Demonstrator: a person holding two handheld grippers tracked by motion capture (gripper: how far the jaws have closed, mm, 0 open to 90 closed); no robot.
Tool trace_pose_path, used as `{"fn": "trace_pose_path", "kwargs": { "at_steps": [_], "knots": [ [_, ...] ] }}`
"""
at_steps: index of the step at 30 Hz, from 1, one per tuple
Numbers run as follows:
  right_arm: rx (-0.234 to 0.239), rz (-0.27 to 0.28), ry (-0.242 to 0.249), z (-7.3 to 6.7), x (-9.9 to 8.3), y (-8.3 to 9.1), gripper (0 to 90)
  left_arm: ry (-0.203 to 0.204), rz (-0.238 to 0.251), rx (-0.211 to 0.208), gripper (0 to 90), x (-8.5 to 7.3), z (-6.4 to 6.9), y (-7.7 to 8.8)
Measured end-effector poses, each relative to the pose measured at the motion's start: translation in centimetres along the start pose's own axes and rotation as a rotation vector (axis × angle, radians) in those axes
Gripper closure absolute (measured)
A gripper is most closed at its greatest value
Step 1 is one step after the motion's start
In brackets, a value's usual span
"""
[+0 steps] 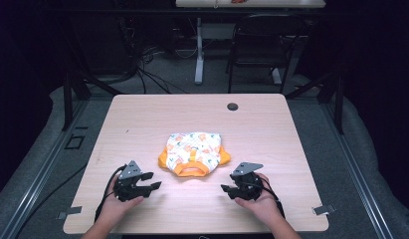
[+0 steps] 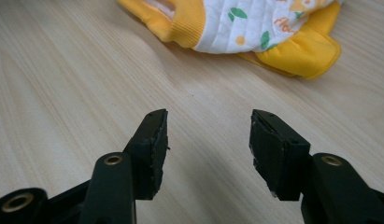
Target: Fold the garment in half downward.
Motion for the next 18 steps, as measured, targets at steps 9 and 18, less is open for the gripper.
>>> {"fn": "trace_pose_path", "kwargs": {
  "at_steps": [9,18],
  "knots": [
    [-0.008,-0.01,-0.039,0.5,-0.7,-0.5,46.3,0.012,-0.006,-0.01,48.5,-0.2,0.0,-0.6],
    [0.004,-0.016,0.001,-0.5,-0.7,-1.5,46.2,-0.02,-0.038,-0.017,48.5,-0.3,0.7,-1.4]
  ]
}}
Point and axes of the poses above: each handheld gripper's, and its own axes: y roughly backward along the jaws, x roughly out of its top, z roughly to its right, the point moved 3 cm from there along -y, roughly forward along the jaws, and after that the axes turned 4 degrees about y, right-handed, at the moved point
